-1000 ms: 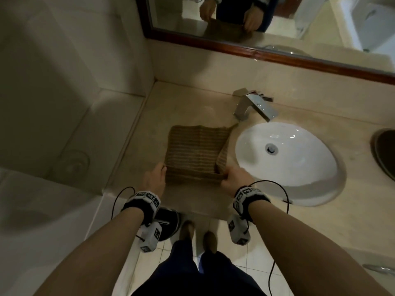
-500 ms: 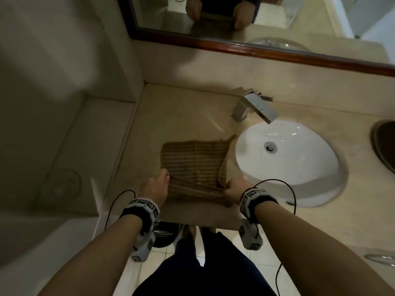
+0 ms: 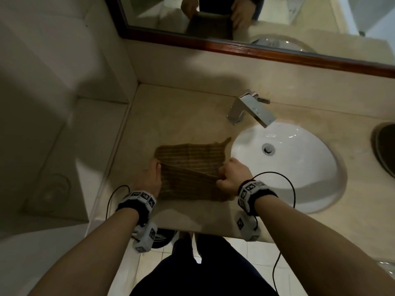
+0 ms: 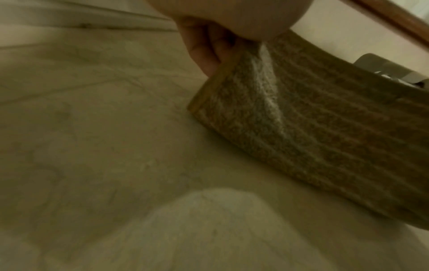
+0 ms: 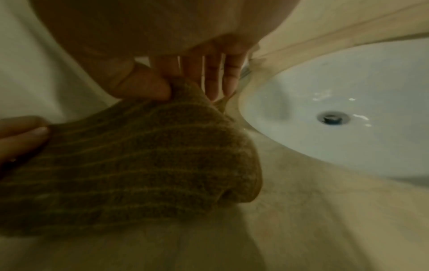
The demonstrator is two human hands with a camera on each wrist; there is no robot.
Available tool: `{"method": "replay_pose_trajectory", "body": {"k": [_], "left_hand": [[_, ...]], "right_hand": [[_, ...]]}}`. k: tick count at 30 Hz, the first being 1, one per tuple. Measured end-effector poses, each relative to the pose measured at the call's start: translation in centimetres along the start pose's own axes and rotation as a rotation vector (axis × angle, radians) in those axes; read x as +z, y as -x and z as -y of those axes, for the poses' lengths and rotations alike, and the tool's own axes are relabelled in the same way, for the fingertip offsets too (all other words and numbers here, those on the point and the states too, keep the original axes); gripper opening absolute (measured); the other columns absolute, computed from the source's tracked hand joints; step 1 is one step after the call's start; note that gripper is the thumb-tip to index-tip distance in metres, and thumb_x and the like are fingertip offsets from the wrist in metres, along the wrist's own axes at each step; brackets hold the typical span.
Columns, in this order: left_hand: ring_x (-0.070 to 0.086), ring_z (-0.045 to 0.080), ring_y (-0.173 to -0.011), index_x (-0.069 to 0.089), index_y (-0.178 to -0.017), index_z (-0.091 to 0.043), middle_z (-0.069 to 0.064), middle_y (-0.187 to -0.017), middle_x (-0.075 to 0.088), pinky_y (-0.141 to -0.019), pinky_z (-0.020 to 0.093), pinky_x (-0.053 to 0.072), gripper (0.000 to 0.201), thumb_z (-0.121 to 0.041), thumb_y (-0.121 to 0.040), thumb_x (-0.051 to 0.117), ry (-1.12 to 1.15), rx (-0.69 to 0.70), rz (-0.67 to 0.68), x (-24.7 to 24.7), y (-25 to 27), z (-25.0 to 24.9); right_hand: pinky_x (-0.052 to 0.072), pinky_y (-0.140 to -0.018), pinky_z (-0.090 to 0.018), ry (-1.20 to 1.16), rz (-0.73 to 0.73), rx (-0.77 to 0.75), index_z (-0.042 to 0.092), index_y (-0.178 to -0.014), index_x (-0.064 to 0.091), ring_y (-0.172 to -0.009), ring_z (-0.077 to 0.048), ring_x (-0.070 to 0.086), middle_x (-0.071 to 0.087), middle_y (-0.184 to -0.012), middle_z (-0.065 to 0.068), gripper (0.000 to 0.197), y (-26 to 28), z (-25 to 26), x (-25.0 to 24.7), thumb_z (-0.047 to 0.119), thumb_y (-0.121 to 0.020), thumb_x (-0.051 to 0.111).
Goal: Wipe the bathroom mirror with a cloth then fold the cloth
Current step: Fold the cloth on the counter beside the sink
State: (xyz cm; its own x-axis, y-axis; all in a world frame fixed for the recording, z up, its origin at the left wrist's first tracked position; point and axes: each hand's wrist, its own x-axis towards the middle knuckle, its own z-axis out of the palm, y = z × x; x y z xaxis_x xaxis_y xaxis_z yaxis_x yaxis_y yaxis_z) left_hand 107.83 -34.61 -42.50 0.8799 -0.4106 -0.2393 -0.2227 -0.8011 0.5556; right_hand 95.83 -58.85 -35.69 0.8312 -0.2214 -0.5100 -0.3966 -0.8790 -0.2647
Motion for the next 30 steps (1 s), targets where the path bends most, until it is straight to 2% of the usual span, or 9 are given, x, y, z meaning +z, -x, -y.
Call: {"method": "replay_pose_trajectory", "body": {"k": [3,6,10,14,17,20,25,28,30], "left_hand": [[0.060,0.034,-0.064,0.050,-0.108,-0.010,0.017,-0.076,0.062,-0.063,0.047,0.054,0.031,-0.031,-0.106,0.028,-0.018,0.008,-0.004,0.1,-0.2,-0.6],[0.060,0.033,-0.063,0.050,-0.112,-0.012,0.016,-0.076,0.062,-0.063,0.050,0.054,0.032,-0.034,-0.106,0.027,-0.021,0.009,-0.002,0.4,0.0,-0.3],[0.059,0.030,-0.069,0.052,-0.115,-0.008,0.014,-0.084,0.062,-0.065,0.042,0.050,0.033,-0.030,-0.106,0.029,-0.066,-0.013,-0.023,0.2,0.5,-0.2],[0.054,0.027,-0.064,0.051,-0.117,-0.005,0.013,-0.080,0.060,-0.062,0.039,0.047,0.032,-0.027,-0.106,0.031,-0.111,-0.015,-0.025,0.0,1.1,-0.2],[0.051,0.024,-0.064,0.053,-0.115,-0.007,0.012,-0.081,0.062,-0.061,0.036,0.043,0.034,-0.030,-0.106,0.029,-0.158,-0.041,-0.061,0.3,0.8,0.2],[0.053,0.024,-0.068,0.052,-0.116,-0.008,0.012,-0.084,0.060,-0.064,0.035,0.041,0.035,-0.031,-0.106,0.028,-0.146,-0.063,-0.067,0.4,-0.2,0.1],[0.057,0.030,-0.071,0.052,-0.108,-0.005,0.011,-0.081,0.055,-0.065,0.041,0.049,0.030,-0.027,-0.106,0.031,-0.023,-0.069,-0.120,-0.1,-3.0,-0.5],[0.056,0.033,-0.069,0.050,-0.109,-0.004,0.015,-0.079,0.056,-0.063,0.045,0.050,0.028,-0.025,-0.106,0.031,0.042,-0.094,-0.131,-0.2,-4.7,-0.8],[0.056,0.033,-0.067,0.048,-0.109,-0.004,0.016,-0.077,0.056,-0.062,0.045,0.050,0.027,-0.024,-0.106,0.029,0.053,-0.123,-0.114,-0.2,-5.5,-1.0]], "right_hand": [[0.052,-0.073,-0.037,0.014,0.091,-0.107,0.011,-0.079,0.066,-0.085,-0.020,0.055,0.059,-0.086,-0.004,0.024,-0.6,0.6,-0.3,0.035,-0.077,0.061],[0.058,-0.067,-0.039,0.005,0.241,-0.019,0.008,-0.079,0.064,-0.073,-0.027,0.064,0.064,-0.078,-0.010,0.029,-1.1,0.7,0.5,0.036,-0.079,0.060],[0.055,-0.079,-0.039,-0.054,0.322,0.128,0.008,-0.093,0.065,-0.082,-0.027,0.063,0.065,-0.091,-0.012,0.038,-1.7,-0.9,2.0,0.044,-0.088,0.051],[0.056,-0.082,-0.043,-0.391,0.205,0.316,0.009,-0.097,0.066,-0.083,-0.027,0.066,0.067,-0.092,-0.010,0.036,-2.1,-2.8,2.7,0.042,-0.089,0.055],[0.058,-0.075,-0.041,-0.499,0.112,0.389,0.008,-0.085,0.065,-0.075,-0.029,0.066,0.068,-0.079,-0.010,0.041,-2.2,-3.9,2.5,0.048,-0.088,0.058],[0.049,-0.069,-0.034,-0.475,0.046,0.384,0.015,-0.073,0.054,-0.074,-0.026,0.060,0.060,-0.073,-0.005,0.039,-2.7,-4.3,2.0,0.050,-0.088,0.059],[0.057,-0.070,-0.042,-0.630,-0.087,0.367,0.018,-0.091,0.051,-0.084,-0.033,0.064,0.064,-0.093,-0.011,0.023,-4.8,-4.3,0.7,0.039,-0.091,0.059],[0.056,-0.075,-0.047,-0.585,-0.155,0.321,0.025,-0.082,0.046,-0.080,-0.032,0.062,0.061,-0.084,-0.006,0.018,-6.5,-4.2,-0.6,0.035,-0.094,0.055],[0.056,-0.074,-0.045,-0.540,-0.169,0.302,0.021,-0.088,0.048,-0.081,-0.032,0.063,0.065,-0.088,-0.010,0.017,-7.6,-4.2,-1.1,0.035,-0.095,0.054]]}}
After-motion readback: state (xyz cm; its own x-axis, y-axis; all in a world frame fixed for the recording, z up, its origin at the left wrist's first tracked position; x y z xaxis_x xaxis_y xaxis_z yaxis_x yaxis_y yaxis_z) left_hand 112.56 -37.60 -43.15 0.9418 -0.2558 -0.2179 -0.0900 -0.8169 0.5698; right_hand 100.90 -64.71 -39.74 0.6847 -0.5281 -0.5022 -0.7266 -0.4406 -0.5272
